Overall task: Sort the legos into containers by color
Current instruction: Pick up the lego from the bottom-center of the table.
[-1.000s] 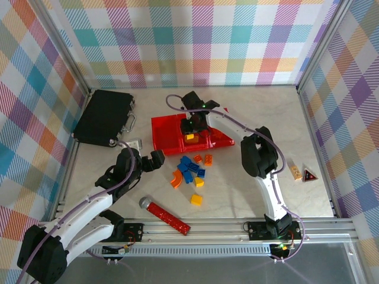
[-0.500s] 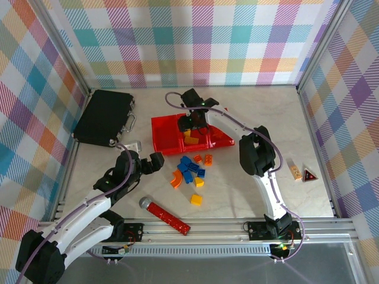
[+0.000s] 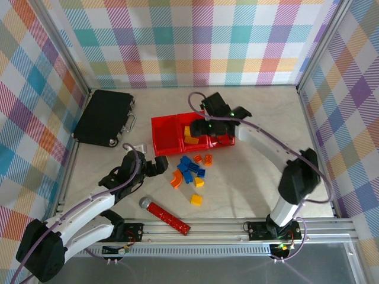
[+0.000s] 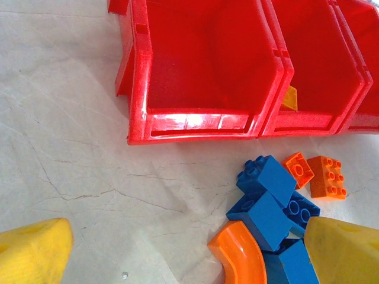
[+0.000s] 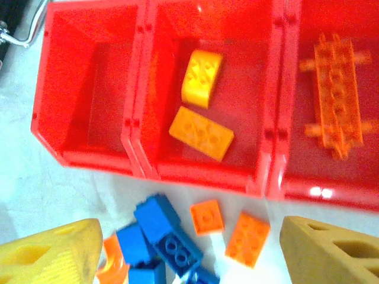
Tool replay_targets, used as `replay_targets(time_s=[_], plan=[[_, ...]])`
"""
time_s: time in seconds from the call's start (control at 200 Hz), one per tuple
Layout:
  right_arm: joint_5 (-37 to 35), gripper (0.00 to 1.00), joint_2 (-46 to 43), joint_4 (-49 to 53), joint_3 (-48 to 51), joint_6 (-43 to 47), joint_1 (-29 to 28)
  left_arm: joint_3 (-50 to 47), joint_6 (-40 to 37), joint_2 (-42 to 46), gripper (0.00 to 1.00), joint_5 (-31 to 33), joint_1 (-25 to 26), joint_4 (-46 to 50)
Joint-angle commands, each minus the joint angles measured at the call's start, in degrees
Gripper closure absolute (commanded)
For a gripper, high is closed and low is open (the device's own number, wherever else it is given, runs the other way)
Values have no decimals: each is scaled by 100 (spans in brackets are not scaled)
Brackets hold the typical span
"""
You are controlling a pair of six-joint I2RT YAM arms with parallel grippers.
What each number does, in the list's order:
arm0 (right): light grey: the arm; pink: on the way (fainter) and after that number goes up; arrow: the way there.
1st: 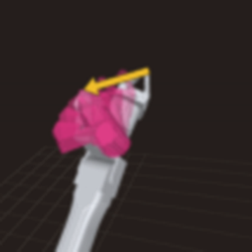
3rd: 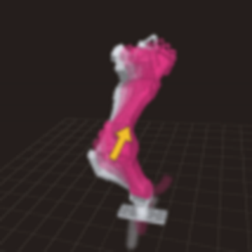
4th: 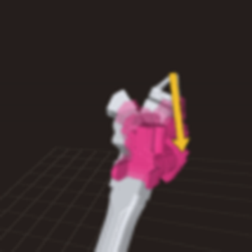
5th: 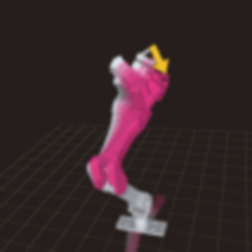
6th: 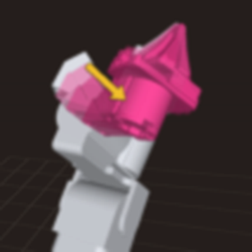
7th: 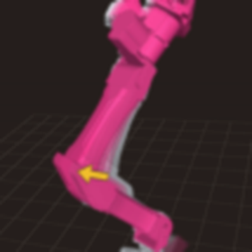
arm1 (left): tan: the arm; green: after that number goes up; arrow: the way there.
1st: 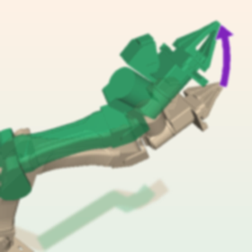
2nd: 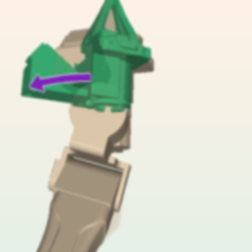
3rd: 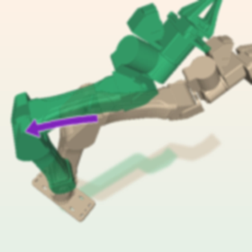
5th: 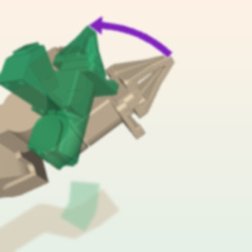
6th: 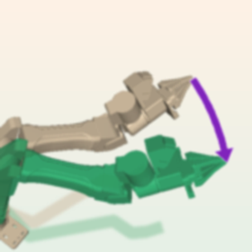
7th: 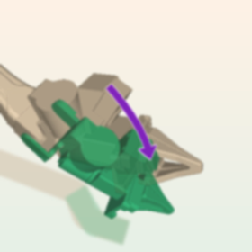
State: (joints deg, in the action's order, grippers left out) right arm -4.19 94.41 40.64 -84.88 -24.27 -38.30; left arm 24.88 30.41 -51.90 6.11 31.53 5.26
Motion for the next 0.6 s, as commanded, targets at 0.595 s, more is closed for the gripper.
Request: replay_targets(time_s=[0.595], plan=[[-822,8,-753,252,2221,-2537,-2021,-304,-78,51,0,-136,99,-460]])
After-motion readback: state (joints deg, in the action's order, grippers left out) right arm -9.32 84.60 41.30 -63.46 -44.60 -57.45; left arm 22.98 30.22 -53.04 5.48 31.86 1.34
